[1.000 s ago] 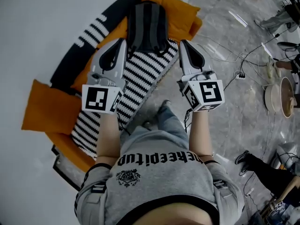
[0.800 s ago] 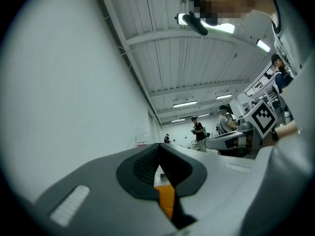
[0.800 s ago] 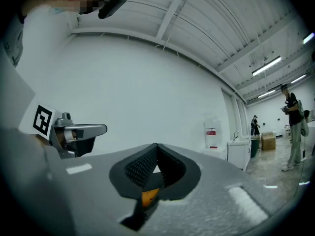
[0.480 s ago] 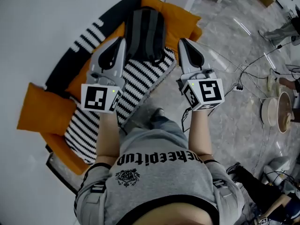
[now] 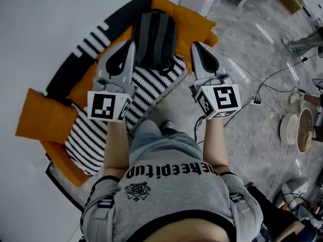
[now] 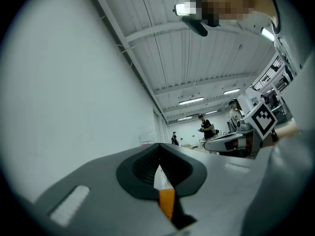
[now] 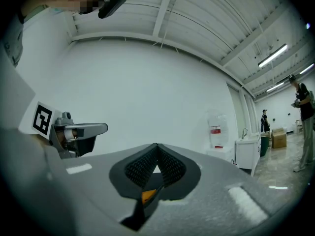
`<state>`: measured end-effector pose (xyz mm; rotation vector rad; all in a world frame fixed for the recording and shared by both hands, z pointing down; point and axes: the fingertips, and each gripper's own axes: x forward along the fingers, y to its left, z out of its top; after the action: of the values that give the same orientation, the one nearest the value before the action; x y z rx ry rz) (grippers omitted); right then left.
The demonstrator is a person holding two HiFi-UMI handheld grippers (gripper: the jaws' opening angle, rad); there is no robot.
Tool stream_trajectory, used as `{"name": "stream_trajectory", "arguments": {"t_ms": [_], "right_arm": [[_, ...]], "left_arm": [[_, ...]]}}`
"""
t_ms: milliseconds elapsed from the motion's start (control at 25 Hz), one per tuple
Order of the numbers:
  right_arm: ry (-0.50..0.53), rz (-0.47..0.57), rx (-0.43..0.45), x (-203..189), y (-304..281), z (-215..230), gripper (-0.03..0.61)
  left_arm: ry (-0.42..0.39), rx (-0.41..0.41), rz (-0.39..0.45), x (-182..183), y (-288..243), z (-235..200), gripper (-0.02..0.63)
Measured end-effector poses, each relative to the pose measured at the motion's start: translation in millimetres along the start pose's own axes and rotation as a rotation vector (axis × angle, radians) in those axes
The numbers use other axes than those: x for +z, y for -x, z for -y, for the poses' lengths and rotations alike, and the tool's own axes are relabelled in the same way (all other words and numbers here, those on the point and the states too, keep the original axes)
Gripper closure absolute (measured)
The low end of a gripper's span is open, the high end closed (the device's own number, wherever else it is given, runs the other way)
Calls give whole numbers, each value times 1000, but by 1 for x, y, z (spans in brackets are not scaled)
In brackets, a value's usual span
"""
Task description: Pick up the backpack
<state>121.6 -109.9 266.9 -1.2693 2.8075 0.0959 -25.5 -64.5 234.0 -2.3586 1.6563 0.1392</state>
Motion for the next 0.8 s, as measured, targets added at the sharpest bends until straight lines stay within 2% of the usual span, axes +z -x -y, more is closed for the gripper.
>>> {"name": "stream_trajectory", "arguments": {"t_ms": [280,800], "right_arm": [[-8,-7,6,-5,-8,16,575],[3,-10,-44,-9,-61,54,575]], "left_arm": [[6,-7,-3,-6,-21,3,600],[9,-64,9,-23,-86,-27,600]]}}
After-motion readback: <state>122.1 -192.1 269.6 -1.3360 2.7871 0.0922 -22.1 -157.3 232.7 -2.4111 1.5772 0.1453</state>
